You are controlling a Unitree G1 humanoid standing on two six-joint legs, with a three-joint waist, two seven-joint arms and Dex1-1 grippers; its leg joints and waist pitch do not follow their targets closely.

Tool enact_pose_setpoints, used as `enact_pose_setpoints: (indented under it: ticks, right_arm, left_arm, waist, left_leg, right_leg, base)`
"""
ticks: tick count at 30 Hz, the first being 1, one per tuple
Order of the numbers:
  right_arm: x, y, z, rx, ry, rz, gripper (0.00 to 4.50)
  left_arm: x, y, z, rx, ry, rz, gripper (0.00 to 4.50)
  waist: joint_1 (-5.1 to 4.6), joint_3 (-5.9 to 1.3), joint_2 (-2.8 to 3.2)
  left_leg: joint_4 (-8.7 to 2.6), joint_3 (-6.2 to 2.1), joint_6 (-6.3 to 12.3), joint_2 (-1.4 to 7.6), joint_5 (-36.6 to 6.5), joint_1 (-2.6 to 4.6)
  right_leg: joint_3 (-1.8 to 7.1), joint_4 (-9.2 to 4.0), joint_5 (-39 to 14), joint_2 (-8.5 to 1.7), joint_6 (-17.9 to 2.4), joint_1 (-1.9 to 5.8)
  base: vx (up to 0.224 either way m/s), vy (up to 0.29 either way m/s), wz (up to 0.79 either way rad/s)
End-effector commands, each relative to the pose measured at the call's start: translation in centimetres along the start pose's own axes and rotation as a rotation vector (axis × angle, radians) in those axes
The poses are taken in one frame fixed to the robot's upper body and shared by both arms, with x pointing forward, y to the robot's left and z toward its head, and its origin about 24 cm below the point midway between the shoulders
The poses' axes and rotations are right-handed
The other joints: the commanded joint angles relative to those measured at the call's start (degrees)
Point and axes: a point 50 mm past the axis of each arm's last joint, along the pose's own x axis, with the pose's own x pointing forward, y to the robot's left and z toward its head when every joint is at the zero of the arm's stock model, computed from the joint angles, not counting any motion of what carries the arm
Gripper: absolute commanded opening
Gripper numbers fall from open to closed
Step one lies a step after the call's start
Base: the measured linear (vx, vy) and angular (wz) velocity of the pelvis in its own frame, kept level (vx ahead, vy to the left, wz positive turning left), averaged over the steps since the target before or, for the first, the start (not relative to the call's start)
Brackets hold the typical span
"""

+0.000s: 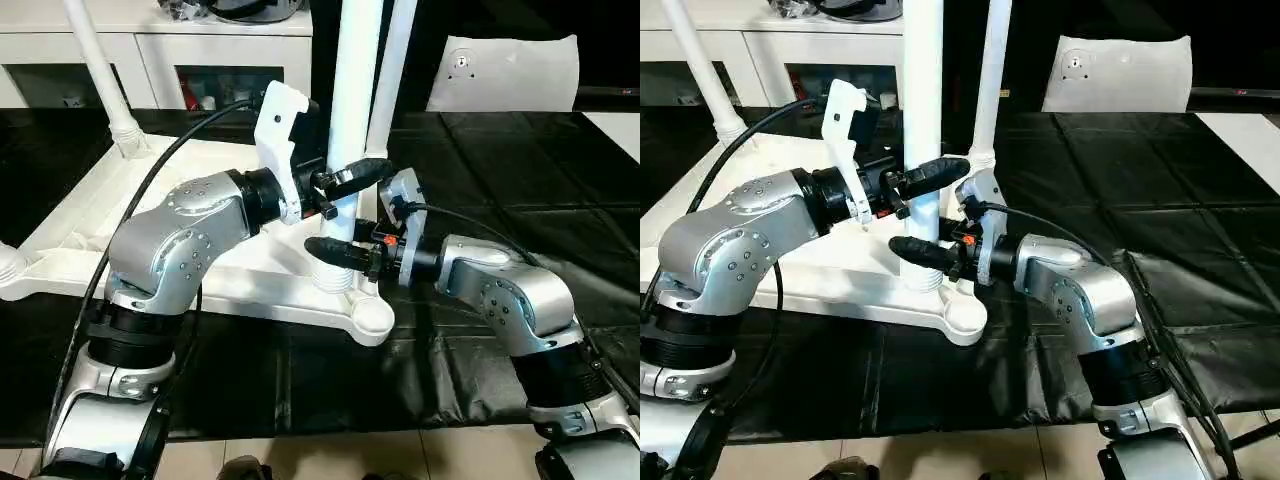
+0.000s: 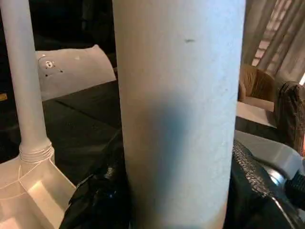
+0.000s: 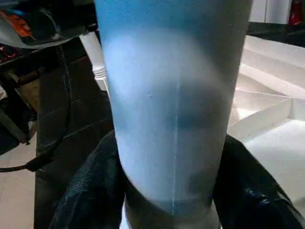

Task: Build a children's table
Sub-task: Pick table leg

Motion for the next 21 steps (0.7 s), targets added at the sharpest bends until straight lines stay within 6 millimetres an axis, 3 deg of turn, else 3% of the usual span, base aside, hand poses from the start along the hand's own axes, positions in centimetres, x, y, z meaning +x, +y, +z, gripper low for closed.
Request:
enact_pose_setpoints:
  ticks: [1, 7, 8, 11, 12, 15, 20, 21]
  right_arm:
    - [-0.1, 0.0, 0.1, 0.009, 0.009, 0.004, 2.11]
    - [-0.2, 0.1, -0.1, 0.011, 0.012, 0.018, 1.94]
    - [-0.2, 0.1, -0.1, 0.01, 0.014, 0.02, 1.94]
    - [-0.2, 0.1, -0.2, 0.008, 0.019, 0.018, 1.93]
    - [-0.2, 0.1, -0.2, 0.008, 0.02, 0.017, 1.93]
    - [-0.1, 0.1, -0.3, 0.011, 0.015, 0.01, 1.93]
    - [0.1, 0.1, -0.6, 0.006, 0.021, 0.002, 1.92]
    - [0.1, 0.0, -0.6, 0.004, 0.021, -0.004, 1.92]
  left_arm:
    - [0.2, -0.7, 1.1, 0.054, -0.022, -0.033, 1.91]
    - [0.1, -0.3, 1.2, 0.074, -0.017, -0.004, 1.91]
    - [0.2, -0.3, 1.4, 0.06, -0.03, -0.007, 1.91]
    - [0.3, -0.7, 2.5, -0.008, -0.089, -0.047, 1.91]
    - [0.4, -0.8, 2.7, -0.016, -0.102, -0.058, 2.47]
    - [0.4, -1.5, 3.7, -0.129, -0.196, -0.128, 2.61]
    - [0.4, -2.9, 5.1, -0.241, -0.308, -0.248, 2.61]
    - [0.3, -3.1, 5.2, -0.248, -0.314, -0.263, 2.61]
  waist:
    - [-0.08, -4.62, -0.68]
    - [-0.07, -4.62, -0.65]
    - [-0.08, -4.64, -0.87]
    - [-0.08, -4.64, -0.53]
    - [-0.01, -4.65, -0.53]
    - [0.01, -4.68, -0.65]
    - [0.12, -4.69, -0.48]
    - [0.07, -4.68, -0.74]
  left_leg:
    - [-3.67, -0.37, -0.08, 1.85, -4.63, 0.33]
    - [-3.66, -0.35, -0.09, 1.8, -4.54, 0.3]
    - [-3.66, -0.33, -0.1, 1.84, -4.57, 0.32]
    - [-3.59, -0.3, -0.25, 1.82, -4.66, 0.31]
    - [-3.55, -0.32, -0.27, 1.79, -4.62, 0.28]
    - [-3.49, -0.32, -0.01, 1.77, -4.6, 0.23]
    - [-3.47, -0.36, 0.37, 1.65, -5.01, 0.25]
    - [-3.48, -0.31, 0.41, 1.68, -5.03, 0.26]
  right_leg:
    - [3.31, -3.76, -12.17, -3.9, -7.57, 3.58]
    - [3.31, -3.78, -12.03, -3.92, -7.61, 3.62]
    - [3.3, -3.8, -12.27, -3.94, -7.51, 3.63]
    - [3.32, -3.7, -12.24, -3.92, -7.68, 3.61]
    - [3.3, -3.7, -11.96, -3.94, -7.85, 3.63]
    - [3.24, -3.72, -10.9, -3.95, -8.82, 3.74]
    - [3.16, -3.85, -11.57, -3.8, -8.73, 3.72]
    - [3.17, -3.88, -11.79, -3.78, -8.55, 3.71]
  base:
    - [0.0, 0.0, 0.0]
    - [0.0, 0.0, 0.0]
    - [0.0, 0.0, 0.0]
    - [0.0, 0.0, 0.0]
    - [0.0, 0.0, 0.0]
    - [0.0, 0.0, 0.0]
    - [0.0, 0.0, 0.0]
    - [0.0, 0.0, 0.0]
